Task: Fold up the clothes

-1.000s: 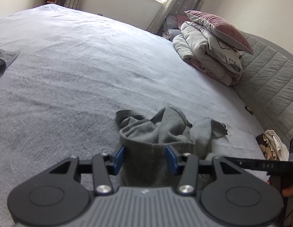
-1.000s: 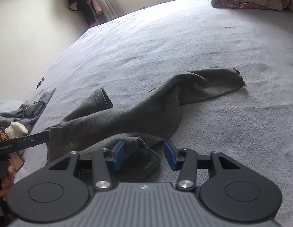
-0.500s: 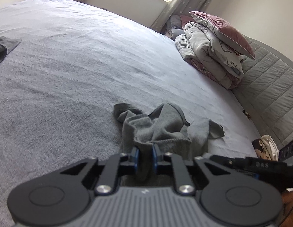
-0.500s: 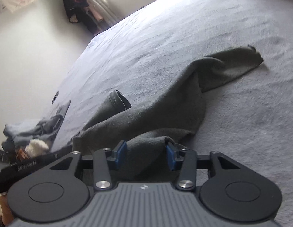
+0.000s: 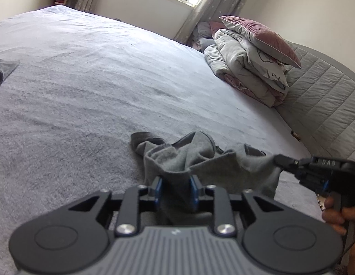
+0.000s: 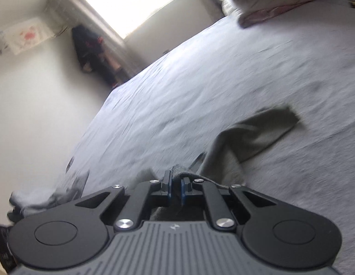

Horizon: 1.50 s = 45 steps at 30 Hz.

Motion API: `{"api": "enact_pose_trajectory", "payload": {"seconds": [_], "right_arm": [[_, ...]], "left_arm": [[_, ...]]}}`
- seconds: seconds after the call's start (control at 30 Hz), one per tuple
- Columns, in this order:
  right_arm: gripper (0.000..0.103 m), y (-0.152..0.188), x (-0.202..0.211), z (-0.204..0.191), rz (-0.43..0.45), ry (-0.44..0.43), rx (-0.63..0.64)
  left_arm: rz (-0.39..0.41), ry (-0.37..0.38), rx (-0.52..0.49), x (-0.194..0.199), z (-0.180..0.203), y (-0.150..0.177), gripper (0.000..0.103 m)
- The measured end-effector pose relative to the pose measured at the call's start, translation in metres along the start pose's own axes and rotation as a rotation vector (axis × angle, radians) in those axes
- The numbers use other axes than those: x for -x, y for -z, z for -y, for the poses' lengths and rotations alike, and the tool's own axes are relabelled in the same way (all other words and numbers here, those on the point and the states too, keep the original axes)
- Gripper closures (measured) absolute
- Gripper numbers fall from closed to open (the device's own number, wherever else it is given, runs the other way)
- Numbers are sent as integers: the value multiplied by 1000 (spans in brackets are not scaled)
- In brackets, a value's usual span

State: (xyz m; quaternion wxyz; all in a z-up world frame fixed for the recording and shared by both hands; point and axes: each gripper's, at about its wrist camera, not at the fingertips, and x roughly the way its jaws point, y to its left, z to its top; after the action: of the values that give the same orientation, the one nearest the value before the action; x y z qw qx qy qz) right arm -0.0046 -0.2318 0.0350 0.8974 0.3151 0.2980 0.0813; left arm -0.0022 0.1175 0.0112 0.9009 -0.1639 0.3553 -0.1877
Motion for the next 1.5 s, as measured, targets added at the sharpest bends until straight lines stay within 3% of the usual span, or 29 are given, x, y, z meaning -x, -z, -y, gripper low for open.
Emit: {"api": "enact_pose_trajectory", "payload": {"seconds": [0.37, 0.5, 0.63, 0.7, 0.8, 1.13, 1.23, 1.27, 1.4, 1.5], "right_arm": [[95, -15, 25, 40, 29, 240, -63], [95, -16, 31, 36, 78, 278, -14], [95, -16, 33, 33, 105, 260, 6], [95, -16, 33, 34, 111, 267, 7], [95, -18, 36, 37, 124, 323, 13], [95, -30, 45, 81, 135, 491, -132], [95, -29, 45, 82, 141, 503, -134], [95, -29, 44, 81, 142, 497, -133], [95, -29, 47, 73, 173, 468, -100], [95, -31, 51, 68, 207, 418, -88]], "left_arm": [[-41, -19, -12, -15, 4, 2, 70], [-54, -24, -12, -20, 7, 3, 70], [-44, -4, -12, -19, 10, 0, 70], [-39, 13, -15, -18, 14, -2, 61], [-34, 9, -16, -21, 18, -4, 52], [-101, -34, 57, -46, 16, -5, 52], [-108, -32, 75, -51, 17, -5, 54], [-109, -32, 78, -52, 18, -4, 59], [-78, -55, 77, -50, 21, -5, 96], [3, -84, 67, -38, 24, -7, 98]]}}
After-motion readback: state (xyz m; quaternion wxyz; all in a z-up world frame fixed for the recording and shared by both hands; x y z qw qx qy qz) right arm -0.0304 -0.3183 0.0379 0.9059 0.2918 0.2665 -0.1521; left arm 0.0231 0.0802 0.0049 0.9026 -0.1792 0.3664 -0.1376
